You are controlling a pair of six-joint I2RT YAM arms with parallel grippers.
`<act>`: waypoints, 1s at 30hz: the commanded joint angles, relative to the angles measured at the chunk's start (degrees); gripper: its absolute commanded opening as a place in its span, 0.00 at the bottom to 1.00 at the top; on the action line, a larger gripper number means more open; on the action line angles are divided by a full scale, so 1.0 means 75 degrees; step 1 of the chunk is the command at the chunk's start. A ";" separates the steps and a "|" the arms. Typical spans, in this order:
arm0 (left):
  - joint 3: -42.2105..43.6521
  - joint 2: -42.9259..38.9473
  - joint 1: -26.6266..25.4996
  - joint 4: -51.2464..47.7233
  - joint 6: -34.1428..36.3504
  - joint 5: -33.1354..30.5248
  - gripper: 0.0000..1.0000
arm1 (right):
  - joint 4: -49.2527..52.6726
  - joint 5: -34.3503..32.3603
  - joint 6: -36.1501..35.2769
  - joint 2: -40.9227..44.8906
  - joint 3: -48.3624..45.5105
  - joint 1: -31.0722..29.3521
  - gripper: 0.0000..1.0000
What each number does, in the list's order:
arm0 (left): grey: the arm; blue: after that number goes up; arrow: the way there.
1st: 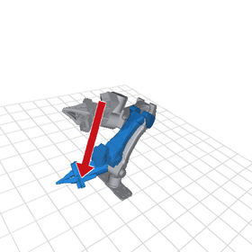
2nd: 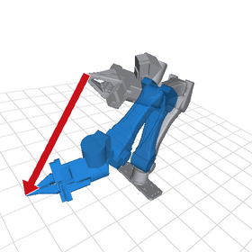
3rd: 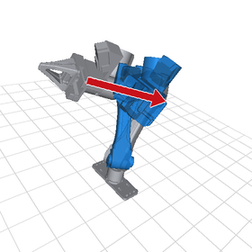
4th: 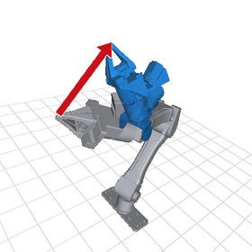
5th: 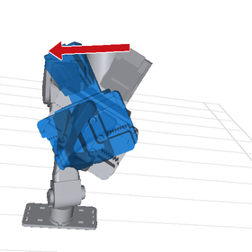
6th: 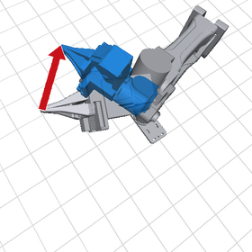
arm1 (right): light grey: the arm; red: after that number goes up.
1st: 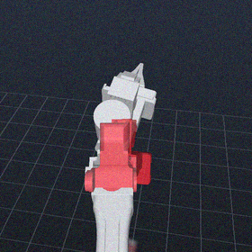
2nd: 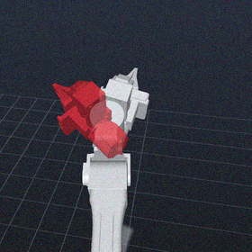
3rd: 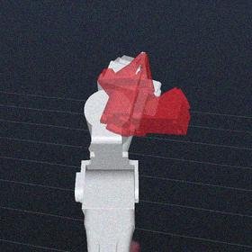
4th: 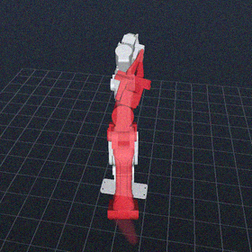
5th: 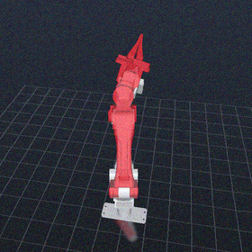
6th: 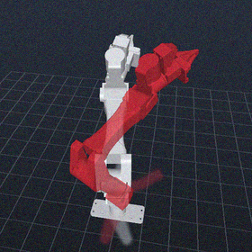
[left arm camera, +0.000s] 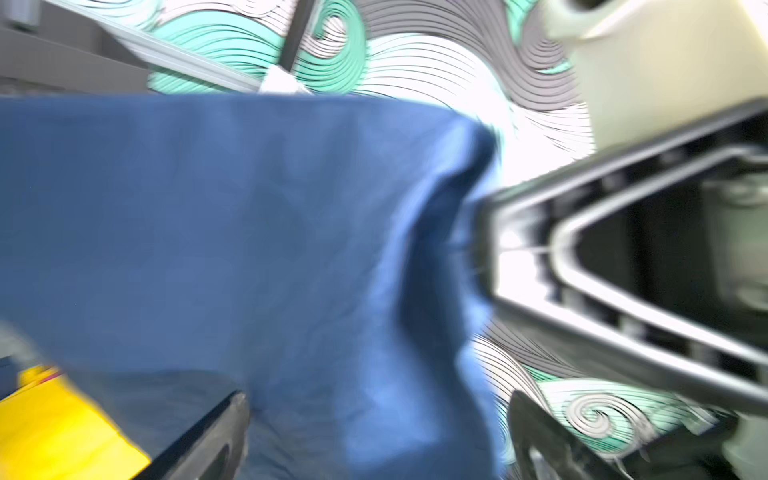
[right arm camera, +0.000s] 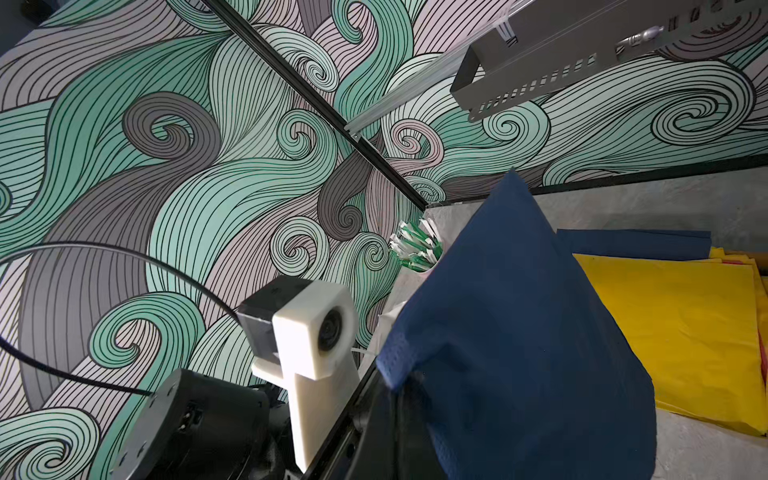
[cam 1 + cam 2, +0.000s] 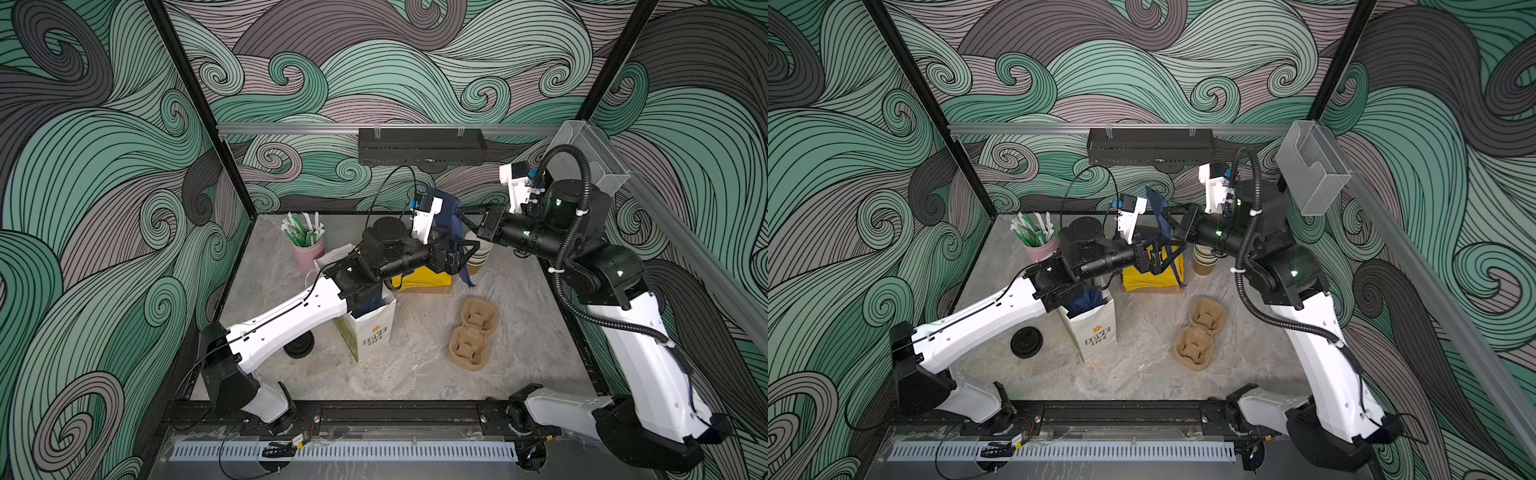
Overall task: Pack the takeout coffee
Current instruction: 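Raise the napkin toward the left gripper while the left gripper grasps its edge, then hold the napkin with both grippers and fold it between them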
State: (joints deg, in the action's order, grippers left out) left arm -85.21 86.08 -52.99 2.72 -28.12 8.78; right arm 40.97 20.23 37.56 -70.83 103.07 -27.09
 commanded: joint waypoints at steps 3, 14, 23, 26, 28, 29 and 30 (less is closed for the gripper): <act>-0.0562 -0.0054 -0.0059 -0.1296 0.0351 -0.1335 0.95 | -0.0108 -0.0519 0.0218 -0.0106 0.0237 -0.0158 0.00; -0.1225 0.0329 -0.0116 -0.1818 0.0779 -0.1409 0.35 | 0.0048 -0.0743 0.0318 -0.0374 0.0441 -0.0290 0.00; -0.1351 0.0231 -0.0105 -0.1625 0.0604 -0.1047 0.00 | 0.2021 -0.1604 -0.0881 -0.0539 0.1811 -0.0235 0.44; -0.1393 0.0117 -0.0038 -0.1415 0.0388 -0.0223 0.00 | 0.2915 -0.1750 -0.2026 -0.0234 0.2131 -0.0062 0.70; -0.1424 0.0039 0.0052 -0.1259 0.0232 0.0497 0.00 | 0.3206 -0.1811 -0.2931 0.0225 0.1877 0.0023 0.81; -0.1418 0.0011 0.0099 -0.1132 0.0168 0.0931 0.00 | 0.3268 -0.1801 -0.3399 0.0514 0.1664 0.0056 0.87; -0.1430 -0.0031 0.0157 -0.1075 0.0136 0.1318 0.00 | 0.3279 -0.1745 -0.3749 0.0823 0.1427 0.0074 0.92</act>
State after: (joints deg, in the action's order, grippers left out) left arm -93.76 88.44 -52.73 -8.71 -25.34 8.56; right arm 59.51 8.67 21.08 -69.63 115.66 -27.07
